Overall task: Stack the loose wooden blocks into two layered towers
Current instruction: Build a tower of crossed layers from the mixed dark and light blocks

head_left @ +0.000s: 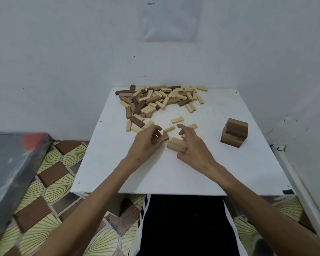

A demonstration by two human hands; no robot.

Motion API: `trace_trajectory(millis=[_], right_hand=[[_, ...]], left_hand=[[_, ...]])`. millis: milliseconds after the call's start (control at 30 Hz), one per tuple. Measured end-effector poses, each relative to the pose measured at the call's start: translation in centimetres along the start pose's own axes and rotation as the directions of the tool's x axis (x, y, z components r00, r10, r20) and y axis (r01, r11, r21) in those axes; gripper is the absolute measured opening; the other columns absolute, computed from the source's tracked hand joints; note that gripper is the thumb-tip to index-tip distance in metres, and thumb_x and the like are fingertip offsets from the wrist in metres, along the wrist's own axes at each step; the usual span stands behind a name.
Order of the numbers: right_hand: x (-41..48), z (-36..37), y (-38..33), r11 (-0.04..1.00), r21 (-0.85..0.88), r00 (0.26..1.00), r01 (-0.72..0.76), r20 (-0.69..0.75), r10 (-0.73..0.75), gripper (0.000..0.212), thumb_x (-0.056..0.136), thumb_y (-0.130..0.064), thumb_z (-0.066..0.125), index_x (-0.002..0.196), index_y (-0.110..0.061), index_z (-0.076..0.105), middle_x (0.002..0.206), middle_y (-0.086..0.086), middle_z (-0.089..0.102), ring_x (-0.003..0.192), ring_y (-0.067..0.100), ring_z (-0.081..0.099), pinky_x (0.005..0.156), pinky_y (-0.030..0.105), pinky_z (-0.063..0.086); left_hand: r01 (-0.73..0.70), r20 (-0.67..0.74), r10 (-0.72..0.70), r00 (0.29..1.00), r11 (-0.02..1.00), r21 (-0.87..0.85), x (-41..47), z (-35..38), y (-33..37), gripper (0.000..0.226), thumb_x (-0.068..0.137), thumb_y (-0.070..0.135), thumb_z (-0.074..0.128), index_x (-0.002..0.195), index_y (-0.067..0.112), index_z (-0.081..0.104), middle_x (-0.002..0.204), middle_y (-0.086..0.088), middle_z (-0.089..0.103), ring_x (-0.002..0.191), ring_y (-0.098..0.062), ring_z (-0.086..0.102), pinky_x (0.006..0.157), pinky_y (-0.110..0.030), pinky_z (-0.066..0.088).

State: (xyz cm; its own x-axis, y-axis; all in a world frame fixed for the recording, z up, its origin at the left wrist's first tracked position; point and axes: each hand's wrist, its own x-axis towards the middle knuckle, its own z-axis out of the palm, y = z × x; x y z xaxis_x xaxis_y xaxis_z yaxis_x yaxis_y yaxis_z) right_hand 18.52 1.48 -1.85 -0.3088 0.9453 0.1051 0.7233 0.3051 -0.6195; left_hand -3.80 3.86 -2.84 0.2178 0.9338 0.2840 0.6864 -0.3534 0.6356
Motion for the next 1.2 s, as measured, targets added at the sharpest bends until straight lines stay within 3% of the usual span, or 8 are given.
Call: trace_trajectory(millis=[133,300,500,700,767,933,1067,1200], right_hand=[[-1.7,1.1,0.5,0.998,0.049,0.996,0.034,0.082,-0.038,0.091,0.084,-0.013,0.069,0.157,-0.035,0.02,0.133,-0.01,0.044,0.107,0.017,0.055,0.088,0.037,0.053],[-2.2,0.7,1.3,0.998,0.057,0.996,-0.038,0.081,0.034,0.088,0.088,-0.025,0.072,0.159,-0.026,0.021,0.125,-0.009,0.051,0.117,0.011,0.041,0.096,0.027,0.041],[-1.4,0.0,1.4,0.995,0.104,0.985,-0.005,0.17,-0.013,0.09,0.089,-0.018,0.068,0.16,-0.037,0.015,0.133,-0.015,0.055,0.127,0.008,0.041,0.103,0.026,0.034],[-1.1,0.2,2.5,0.986,0.139,0.987,-0.092,-0.12,0.109,0.072,0.092,-0.013,0.067,0.154,-0.027,0.034,0.131,-0.006,0.052,0.123,0.012,0.041,0.107,0.038,0.042],[-1.5,-0.1,3.1,0.983,0.157,0.994,-0.093,-0.048,0.102,0.078,0.09,-0.018,0.067,0.155,-0.033,0.029,0.133,-0.011,0.054,0.128,0.008,0.038,0.112,0.042,0.038],[-1.6,-0.3,3.9,0.988,0.143,0.992,-0.05,0.121,0.033,0.114,0.077,-0.06,0.082,0.16,-0.047,0.006,0.15,-0.026,0.044,0.143,0.0,0.023,0.118,0.035,0.017],[-0.9,0.7,3.5,0.985,0.166,0.996,-0.044,0.082,0.031,0.116,0.073,-0.06,0.085,0.159,-0.045,0.008,0.147,-0.029,0.048,0.143,-0.001,0.026,0.122,0.043,0.016],[-0.1,0.8,3.2,0.984,0.173,0.997,-0.048,0.067,0.036,0.11,0.076,-0.054,0.086,0.158,-0.046,0.013,0.141,-0.03,0.054,0.141,-0.003,0.028,0.121,0.044,0.017]], left_hand=[[0.02,0.026,-0.021,0.999,0.999,0.026,-1.7,1.0,-0.3,0.036,0.089,0.015,0.074,0.121,0.019,0.061,0.106,0.006,0.07,0.093,-0.011,0.063,0.085,-0.031,0.055],[0.026,0.076,-0.031,0.997,0.998,0.066,-3.0,1.1,-0.9,0.052,0.088,0.016,0.066,0.138,0.018,0.051,0.13,0.002,0.06,0.122,-0.015,0.048,0.099,-0.024,0.038],[0.032,0.15,-0.029,0.988,0.999,-0.013,-2.7,0.2,-1.1,0.053,0.09,0.016,0.062,0.141,0.019,0.05,0.114,0.008,0.068,0.1,-0.011,0.059,0.087,-0.027,0.047],[0.03,0.321,-0.014,0.947,0.999,-0.044,-2.1,-1.1,-1.0,0.074,0.082,0.027,0.057,0.151,0.025,0.033,0.111,0.015,0.062,0.099,-0.006,0.055,0.086,-0.019,0.043],[0.016,0.354,-0.008,0.935,1.0,-0.021,-2.1,-1.4,-1.7,0.083,0.082,0.035,0.066,0.155,0.03,0.026,0.124,0.018,0.054,0.11,-0.006,0.049,0.097,-0.027,0.042],[0.014,0.397,-0.01,0.918,1.0,-0.007,-1.5,-0.8,-2.3,0.106,0.075,0.056,0.083,0.157,0.039,0.018,0.144,0.031,0.047,0.126,-0.004,0.04,0.111,-0.035,0.03],[0.029,0.362,-0.005,0.932,0.998,-0.059,-0.4,-0.2,-2.5,0.105,0.072,0.059,0.085,0.154,0.039,0.024,0.138,0.036,0.054,0.138,-0.007,0.038,0.117,-0.045,0.026],[0.026,0.314,-0.004,0.949,0.997,-0.066,0.2,0.3,-2.3,0.103,0.069,0.056,0.088,0.152,0.035,0.031,0.133,0.033,0.06,0.137,-0.003,0.039,0.115,-0.041,0.026]])
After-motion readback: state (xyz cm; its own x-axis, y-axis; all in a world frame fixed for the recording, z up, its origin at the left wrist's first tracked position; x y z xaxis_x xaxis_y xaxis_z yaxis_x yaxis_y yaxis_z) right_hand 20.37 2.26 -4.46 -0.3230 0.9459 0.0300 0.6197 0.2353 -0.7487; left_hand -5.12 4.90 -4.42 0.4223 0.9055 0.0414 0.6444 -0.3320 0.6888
